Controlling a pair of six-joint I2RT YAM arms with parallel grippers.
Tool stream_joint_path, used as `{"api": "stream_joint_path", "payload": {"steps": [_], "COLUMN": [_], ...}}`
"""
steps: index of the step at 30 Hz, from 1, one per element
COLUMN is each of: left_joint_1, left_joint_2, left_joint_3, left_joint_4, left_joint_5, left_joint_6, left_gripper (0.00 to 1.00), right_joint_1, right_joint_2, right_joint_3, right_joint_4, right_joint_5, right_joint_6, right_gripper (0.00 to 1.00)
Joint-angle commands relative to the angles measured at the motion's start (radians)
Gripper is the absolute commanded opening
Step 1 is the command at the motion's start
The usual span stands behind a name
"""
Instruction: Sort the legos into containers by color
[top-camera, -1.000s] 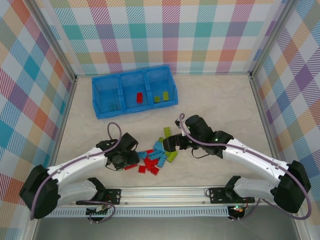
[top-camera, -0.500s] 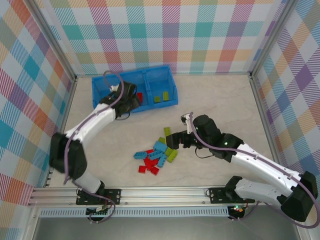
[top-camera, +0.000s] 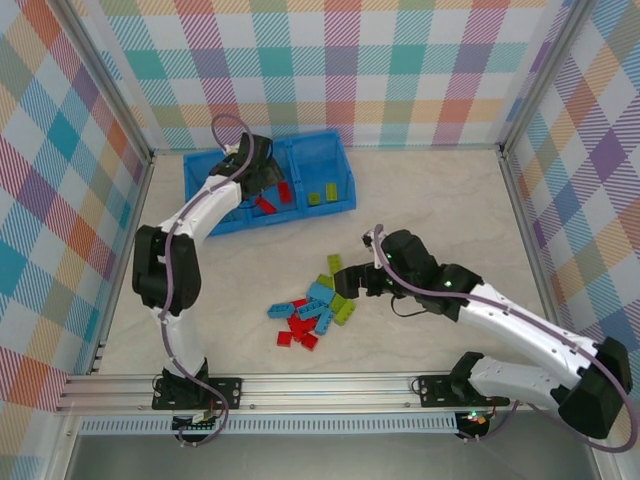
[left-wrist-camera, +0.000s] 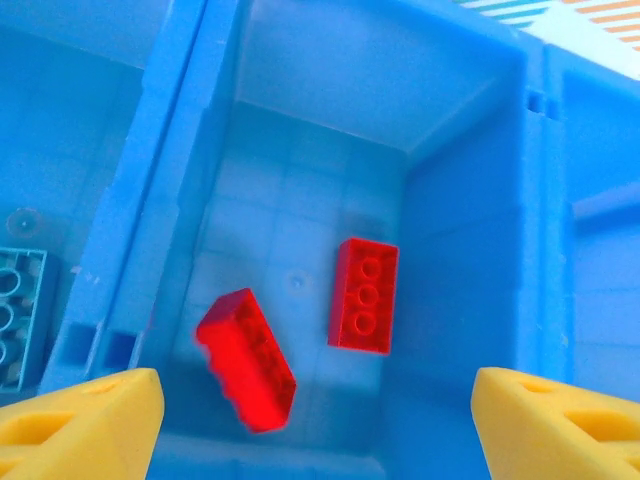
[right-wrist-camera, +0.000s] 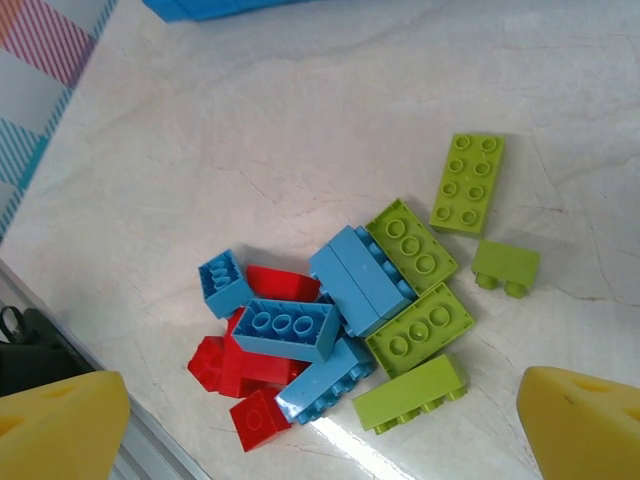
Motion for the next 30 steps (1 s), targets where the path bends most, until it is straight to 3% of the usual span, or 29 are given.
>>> {"api": "stream_joint_path", "payload": {"steps": [1,4,9,14,17,22,26,28,30], "left_joint_1": [0.005,-0.001,-0.006,-0.039,-0.127,-0.218,-0.223,-0.223,-0.223], "left_joint_2": [-0.209,-0.391,-0.613,-0.738,-0.787,-0.839,-0.824,-0.8,-0.774], "left_joint_3": [-0.063,-0.156,-0.23,-0.32,-0.41,-0.565,-0.646,-0.658,-0.656], "left_joint_4": [-0.004,-0.02,-0.214,-0.444,-0.514,-0.471,-0.407,-0.381,-0.359], "left_joint_5": [0.086,0.125,0.125,0.376,0.354,0.349,0.371,0.366,0.365], "left_joint_6": [0.036,0.101,0.322,0.518,0.493,0.404,0.398,0.399,0.404], "left_gripper": [0.81,0.81,0.79,0.82,0.84,0.87,0.88,0.88,0.88], "right_joint_1": [0.037,0.08,0.121,0.12,0.121,0.131,0.152,0.099,0.013], "right_joint_2": [0.086,0.204,0.381,0.398,0.396,0.379,0.37,0.382,0.43], "right_joint_3": [0.08,0.162,0.274,0.237,0.227,0.188,0.159,0.143,0.169], "right_joint_4": [-0.015,-0.038,-0.024,0.075,0.056,-0.03,-0.144,-0.158,-0.167], "right_joint_5": [-0.007,-0.011,-0.052,-0.084,-0.089,-0.102,0.056,0.125,0.106], "right_joint_6": [-0.084,-0.161,-0.237,-0.254,-0.266,-0.274,-0.226,-0.165,-0.115], "right_gripper": [1.0,1.0,1.0,1.0,1.0,0.98,1.0,1.0,0.99]}}
